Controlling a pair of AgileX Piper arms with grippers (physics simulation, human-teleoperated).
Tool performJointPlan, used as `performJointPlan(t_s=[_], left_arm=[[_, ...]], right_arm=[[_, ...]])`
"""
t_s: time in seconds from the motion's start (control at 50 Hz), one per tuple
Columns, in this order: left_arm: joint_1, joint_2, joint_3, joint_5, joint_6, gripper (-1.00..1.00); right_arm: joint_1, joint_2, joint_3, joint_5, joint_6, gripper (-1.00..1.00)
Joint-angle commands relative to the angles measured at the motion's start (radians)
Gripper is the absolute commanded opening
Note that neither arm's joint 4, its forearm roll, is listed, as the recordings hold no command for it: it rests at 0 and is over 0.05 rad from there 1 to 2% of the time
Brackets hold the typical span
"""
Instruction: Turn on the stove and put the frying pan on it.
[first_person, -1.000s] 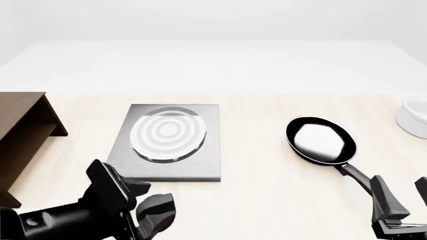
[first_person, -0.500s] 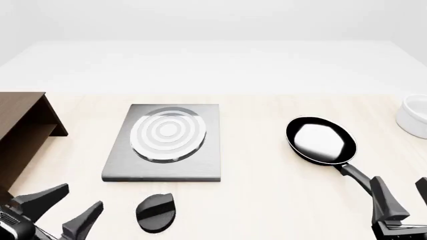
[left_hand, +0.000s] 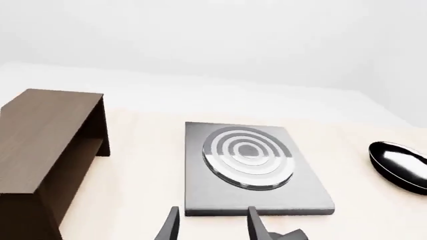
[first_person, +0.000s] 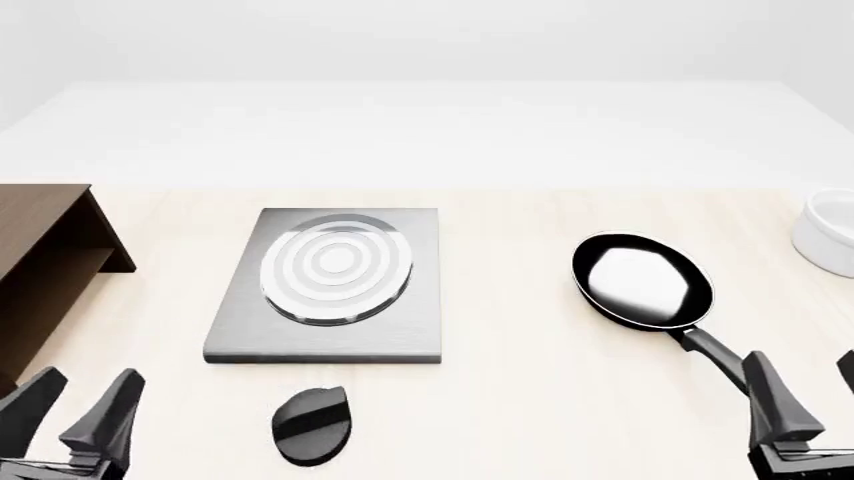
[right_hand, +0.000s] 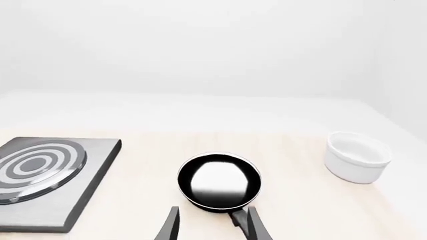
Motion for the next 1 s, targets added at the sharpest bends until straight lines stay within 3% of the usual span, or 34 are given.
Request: performJointPlan(t_s=[0.02,0.1,0.12,0.22,0.26,0.32,0.38,0.54,0.62,0.72,0.76,1.0], left_arm=[[-0.006,-0.019,0.014,-0.054,-0.092,1.00],[-0.002,-0.019,0.014,-0.055,-0.082,1.00],[-0.002,-0.019,0.014,-0.055,-0.082,1.00],[-0.003,-0.019,0.014,-0.060,-0.096,1.00],[-0.002,-0.019,0.014,-0.055,-0.103,1.00],[-0.002,-0.019,0.014,-0.057,-0.104,1.00],[-0.003,-0.019,0.014,-0.057,-0.110,1.00],[0.000,-0.019,0.014,-0.058,-0.117,1.00],[0.000,-0.019,0.014,-0.057,-0.118,1.00],[0.001,-0.019,0.014,-0.055,-0.120,1.00],[0.001,-0.019,0.014,-0.054,-0.121,1.00],[-0.001,-0.019,0.014,-0.051,-0.123,1.00]], right_arm=[[0.032,-0.030,-0.171,0.223,-0.029,1.00],[0.061,-0.031,-0.303,0.399,-0.064,1.00],[0.061,-0.030,-0.304,0.400,-0.064,1.00],[0.122,0.051,-0.468,0.586,-0.063,1.00],[0.120,0.089,-0.527,0.643,-0.100,1.00],[0.140,0.120,-0.567,0.687,-0.112,1.00],[0.149,0.182,-0.611,0.733,-0.164,1.00],[0.163,0.403,-0.587,0.715,-0.275,1.00],[0.137,0.438,-0.582,0.687,-0.334,1.00],[0.125,0.532,-0.591,0.678,-0.346,1.00],[0.095,0.569,-0.593,0.663,-0.384,1.00],[0.014,0.753,-0.604,0.627,-0.490,1.00]])
